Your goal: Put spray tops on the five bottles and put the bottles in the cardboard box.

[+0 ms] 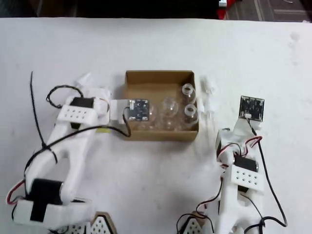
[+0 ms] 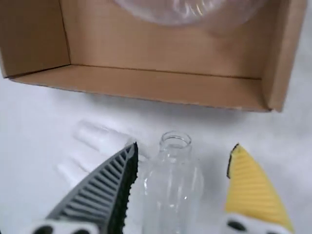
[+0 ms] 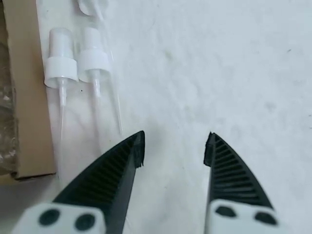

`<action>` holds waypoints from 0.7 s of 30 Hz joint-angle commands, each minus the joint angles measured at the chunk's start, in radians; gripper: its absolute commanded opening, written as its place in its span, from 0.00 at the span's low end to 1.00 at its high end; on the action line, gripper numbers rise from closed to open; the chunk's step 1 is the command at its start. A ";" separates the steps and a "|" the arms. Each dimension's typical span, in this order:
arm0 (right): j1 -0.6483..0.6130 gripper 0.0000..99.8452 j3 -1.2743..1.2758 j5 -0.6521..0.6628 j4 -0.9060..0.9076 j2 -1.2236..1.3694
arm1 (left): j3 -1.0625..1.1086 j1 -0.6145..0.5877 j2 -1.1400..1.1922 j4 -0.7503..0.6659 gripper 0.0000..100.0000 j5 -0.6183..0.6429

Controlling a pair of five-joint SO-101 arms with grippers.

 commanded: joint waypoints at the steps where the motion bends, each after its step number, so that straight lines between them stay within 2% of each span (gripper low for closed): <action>1: -0.012 0.18 -0.006 0.015 -0.039 -0.010 | -0.066 0.002 0.051 -0.021 0.28 -0.009; 8: -0.012 0.18 -0.006 0.015 -0.045 -0.008 | -0.092 -0.039 0.104 -0.021 0.28 -0.011; 18: -0.008 0.18 -0.006 0.015 -0.045 -0.008 | -0.089 -0.036 0.171 -0.074 0.28 -0.002; 21: -0.010 0.18 -0.006 0.015 -0.045 -0.008 | -0.092 -0.033 0.147 -0.044 0.24 -0.003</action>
